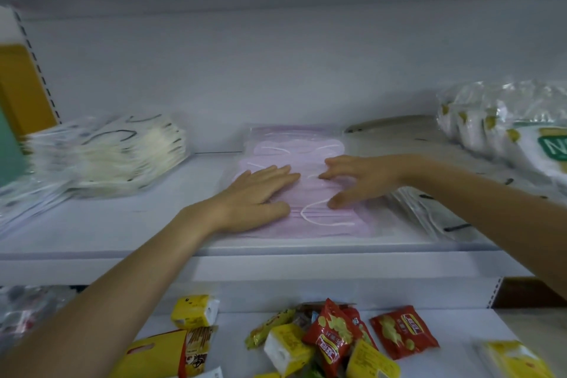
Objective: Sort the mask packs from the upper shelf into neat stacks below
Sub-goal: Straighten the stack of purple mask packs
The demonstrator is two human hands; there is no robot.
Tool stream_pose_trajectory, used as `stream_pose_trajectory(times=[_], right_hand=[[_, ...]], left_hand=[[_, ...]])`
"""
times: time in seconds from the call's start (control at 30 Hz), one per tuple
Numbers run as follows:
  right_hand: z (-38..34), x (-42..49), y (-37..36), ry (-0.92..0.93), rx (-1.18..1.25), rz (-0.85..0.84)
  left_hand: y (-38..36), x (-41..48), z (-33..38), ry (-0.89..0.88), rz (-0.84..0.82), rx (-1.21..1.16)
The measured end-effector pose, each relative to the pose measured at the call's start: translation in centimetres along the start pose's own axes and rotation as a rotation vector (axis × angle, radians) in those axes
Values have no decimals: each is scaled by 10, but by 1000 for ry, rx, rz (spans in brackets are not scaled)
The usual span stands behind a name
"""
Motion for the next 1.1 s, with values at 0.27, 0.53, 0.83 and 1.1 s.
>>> stream_pose_trajectory(times=[0.27,0.53,0.83,1.1], right_hand=[[-4,12,10,54,103,95],[5,32,16,63,37,189],[15,41,18,42,25,191],[22,50,21,12,84,226]], left_hand=[[3,-4,-1,97,101,111],[9,0,9,148,192,-35],[10,2,12,156,199,120],[5,1,9,176,168,74]])
Point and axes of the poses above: each hand's wrist, its own x-axis towards the middle knuckle, its own y-axis out of the back of the hand, z = x × y, the point moved 7 cm from there along x, towards the middle knuckle, and after that the axes turned 12 degrees about y, right-handed, at the moved point
